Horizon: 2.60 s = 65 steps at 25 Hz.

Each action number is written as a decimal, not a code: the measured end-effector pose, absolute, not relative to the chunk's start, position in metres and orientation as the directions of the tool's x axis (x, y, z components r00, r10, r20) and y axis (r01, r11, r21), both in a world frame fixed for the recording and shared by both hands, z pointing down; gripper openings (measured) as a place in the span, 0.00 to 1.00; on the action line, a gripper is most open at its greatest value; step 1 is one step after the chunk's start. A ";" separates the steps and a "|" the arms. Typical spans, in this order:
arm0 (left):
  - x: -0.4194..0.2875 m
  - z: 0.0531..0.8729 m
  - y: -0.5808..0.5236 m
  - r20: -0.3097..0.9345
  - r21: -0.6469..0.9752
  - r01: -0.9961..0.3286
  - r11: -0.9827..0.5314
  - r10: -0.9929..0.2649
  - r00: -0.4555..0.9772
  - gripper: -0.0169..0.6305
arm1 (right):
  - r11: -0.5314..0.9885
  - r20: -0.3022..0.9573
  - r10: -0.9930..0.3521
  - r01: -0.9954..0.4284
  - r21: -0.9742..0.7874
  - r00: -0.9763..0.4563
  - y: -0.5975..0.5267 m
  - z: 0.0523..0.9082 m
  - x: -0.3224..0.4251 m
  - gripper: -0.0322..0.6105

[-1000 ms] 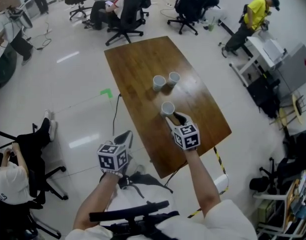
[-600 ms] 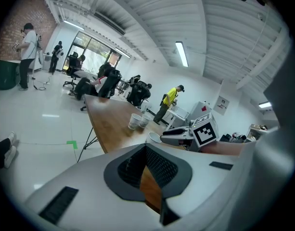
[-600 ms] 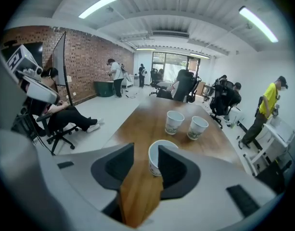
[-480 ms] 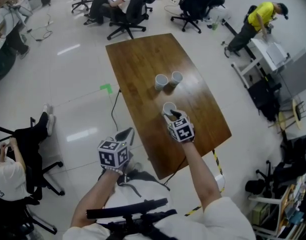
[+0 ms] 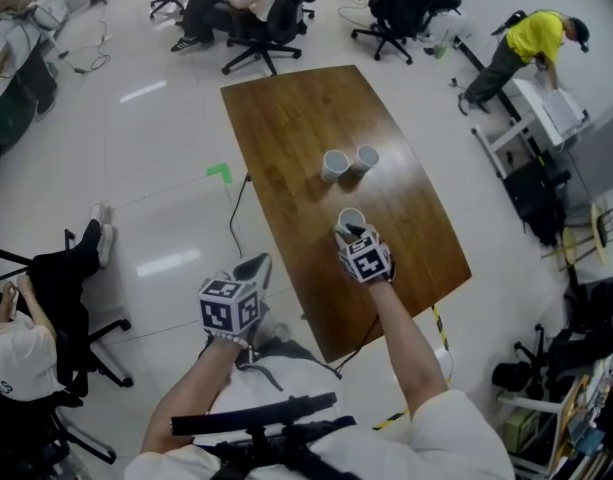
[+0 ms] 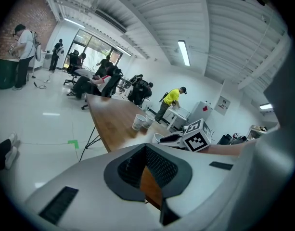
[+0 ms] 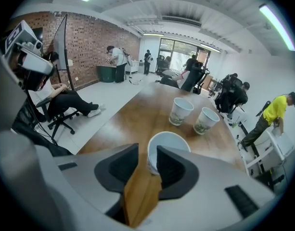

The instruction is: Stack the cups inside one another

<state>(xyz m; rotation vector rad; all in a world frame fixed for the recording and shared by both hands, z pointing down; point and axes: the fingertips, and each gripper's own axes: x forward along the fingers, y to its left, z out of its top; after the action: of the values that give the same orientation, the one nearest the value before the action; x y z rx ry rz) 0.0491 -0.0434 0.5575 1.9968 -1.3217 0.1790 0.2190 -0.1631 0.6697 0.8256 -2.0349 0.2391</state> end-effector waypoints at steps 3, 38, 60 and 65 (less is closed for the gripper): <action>0.044 0.561 -0.046 0.483 0.494 -0.845 -0.205 -0.744 0.462 0.02 | 0.762 0.807 -0.465 -0.629 0.155 -0.364 -0.167 0.672 0.217 0.24; 0.025 0.591 -0.127 0.644 0.416 -0.890 -0.184 -0.632 0.431 0.02 | 0.678 0.783 -0.546 -0.706 0.205 -0.297 -0.199 0.629 0.217 0.09; -0.052 0.585 -0.161 0.624 0.438 -0.852 -0.287 -0.584 0.518 0.02 | 0.578 0.640 -0.715 -0.753 0.315 -0.281 -0.260 0.503 0.139 0.09; -0.067 0.581 -0.164 0.616 0.448 -0.844 -0.295 -0.583 0.530 0.02 | 0.557 0.630 -0.734 -0.756 0.343 -0.255 -0.274 0.488 0.132 0.09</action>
<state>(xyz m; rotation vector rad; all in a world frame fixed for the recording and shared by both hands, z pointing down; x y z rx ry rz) -0.0672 -0.1637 0.5806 2.0047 -1.1567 0.4344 0.1324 -0.2743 0.4876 1.1959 -2.0134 0.0370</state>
